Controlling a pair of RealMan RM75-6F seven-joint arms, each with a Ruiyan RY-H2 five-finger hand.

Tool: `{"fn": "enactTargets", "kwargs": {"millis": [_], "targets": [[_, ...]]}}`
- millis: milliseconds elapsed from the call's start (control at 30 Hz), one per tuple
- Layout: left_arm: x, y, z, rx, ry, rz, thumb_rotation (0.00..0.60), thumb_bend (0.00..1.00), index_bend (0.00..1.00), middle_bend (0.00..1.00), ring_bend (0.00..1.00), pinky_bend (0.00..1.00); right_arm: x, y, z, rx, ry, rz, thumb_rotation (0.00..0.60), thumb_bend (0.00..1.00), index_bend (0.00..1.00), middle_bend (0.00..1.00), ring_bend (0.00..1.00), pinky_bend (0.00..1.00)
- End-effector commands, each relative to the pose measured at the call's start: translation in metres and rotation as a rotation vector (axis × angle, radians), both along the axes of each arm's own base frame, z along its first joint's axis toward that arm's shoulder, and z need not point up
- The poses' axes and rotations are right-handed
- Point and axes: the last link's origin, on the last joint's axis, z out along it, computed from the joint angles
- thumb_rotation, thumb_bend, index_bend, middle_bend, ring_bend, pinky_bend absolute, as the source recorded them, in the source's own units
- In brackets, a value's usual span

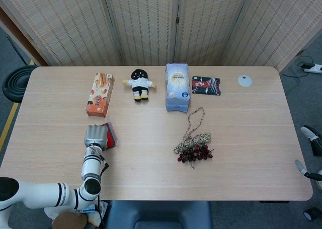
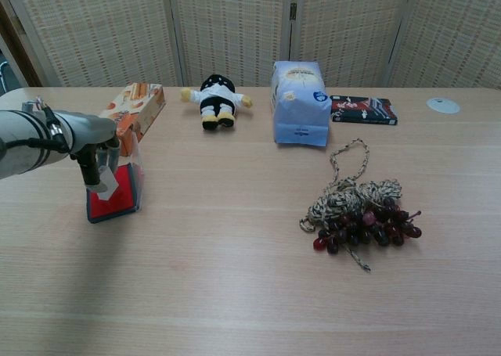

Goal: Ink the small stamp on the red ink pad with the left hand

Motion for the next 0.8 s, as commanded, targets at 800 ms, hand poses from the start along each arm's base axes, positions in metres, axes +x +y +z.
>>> {"fn": "enactTargets", "kwargs": {"millis": [800], "targets": [[-0.067,-0.038,0.069,0.099,-0.023,0.034,0.6,0.3,0.57,0.39,0.28,0.31,0.016,0.005,-0.016,-0.028,0.11,0.008,0.6,0.38,0.02,0.0,0.0,0.0]]}}
